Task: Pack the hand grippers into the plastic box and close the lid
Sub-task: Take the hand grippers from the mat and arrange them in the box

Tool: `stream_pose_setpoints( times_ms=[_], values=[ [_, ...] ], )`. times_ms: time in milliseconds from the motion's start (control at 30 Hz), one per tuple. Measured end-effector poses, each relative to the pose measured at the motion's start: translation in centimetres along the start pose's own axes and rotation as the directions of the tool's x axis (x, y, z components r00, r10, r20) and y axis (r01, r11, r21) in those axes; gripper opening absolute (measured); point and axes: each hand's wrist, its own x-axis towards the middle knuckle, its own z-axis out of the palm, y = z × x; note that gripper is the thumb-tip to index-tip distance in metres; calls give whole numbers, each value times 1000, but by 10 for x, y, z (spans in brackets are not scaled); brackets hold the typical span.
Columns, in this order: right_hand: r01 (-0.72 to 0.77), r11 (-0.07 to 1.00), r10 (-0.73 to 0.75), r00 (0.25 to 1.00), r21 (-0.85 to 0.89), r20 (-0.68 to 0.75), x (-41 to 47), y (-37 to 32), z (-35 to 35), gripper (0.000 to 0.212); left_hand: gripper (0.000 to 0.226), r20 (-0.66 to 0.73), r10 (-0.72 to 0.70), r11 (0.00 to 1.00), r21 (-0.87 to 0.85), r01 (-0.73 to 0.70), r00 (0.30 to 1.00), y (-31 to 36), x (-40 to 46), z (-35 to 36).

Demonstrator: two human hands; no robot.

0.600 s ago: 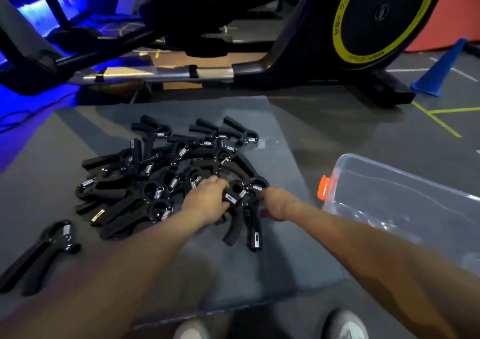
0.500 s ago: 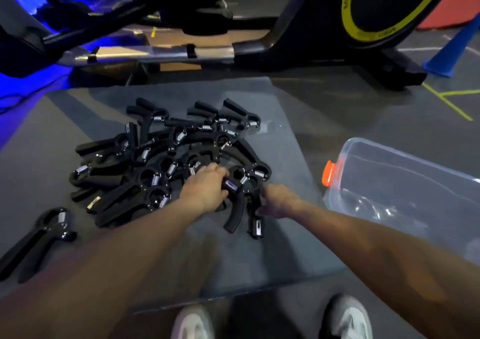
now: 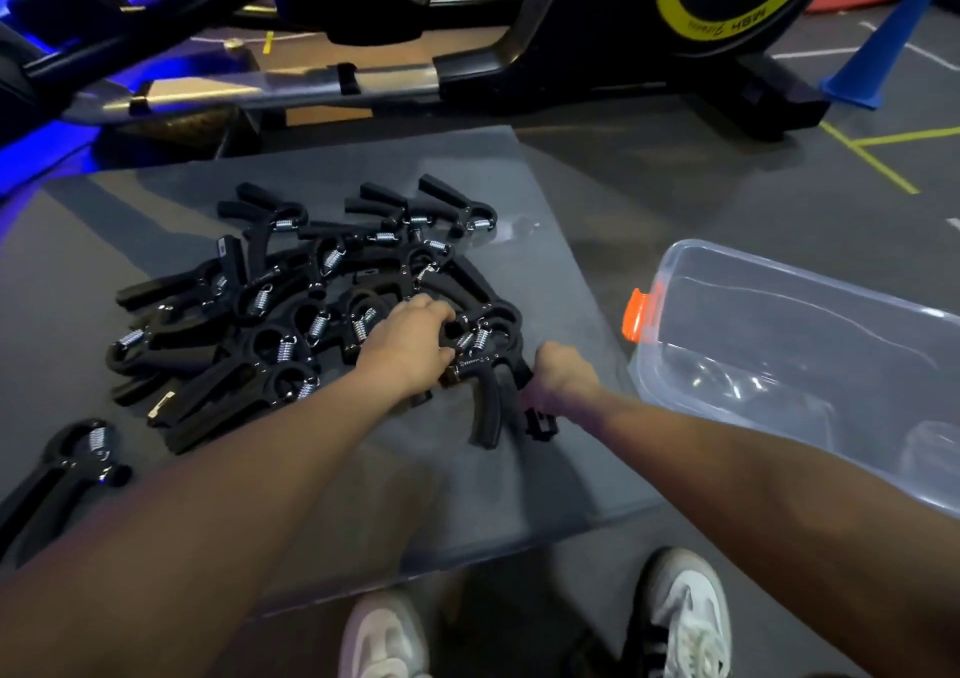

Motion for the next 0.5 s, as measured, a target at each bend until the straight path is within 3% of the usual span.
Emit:
stream_pose_setpoints(
  times_ms=[100,167,267,400,500],
  values=[
    [-30,1000,30,997,6,-74,-8,28,-24,7,45,-37,52,998,-40,-53,998,33,8,-3],
    [-66,997,72,991,48,-116,-10,52,-42,17,44,-57,85,993,-77,-90,995,61,16,0],
    [-113,982,141,971,150,-195,-13,93,-72,12,43,-60,139,980,-137,-146,988,108,29,14],
    [-188,950,251,935,250,-249,-6,148,-101,32,41,-43,180,964,-193,-185,983,168,51,43],
    [-246,917,326,916,313,-235,9,187,-108,23,42,4,205,960,-197,-200,979,205,70,71]
  ],
)
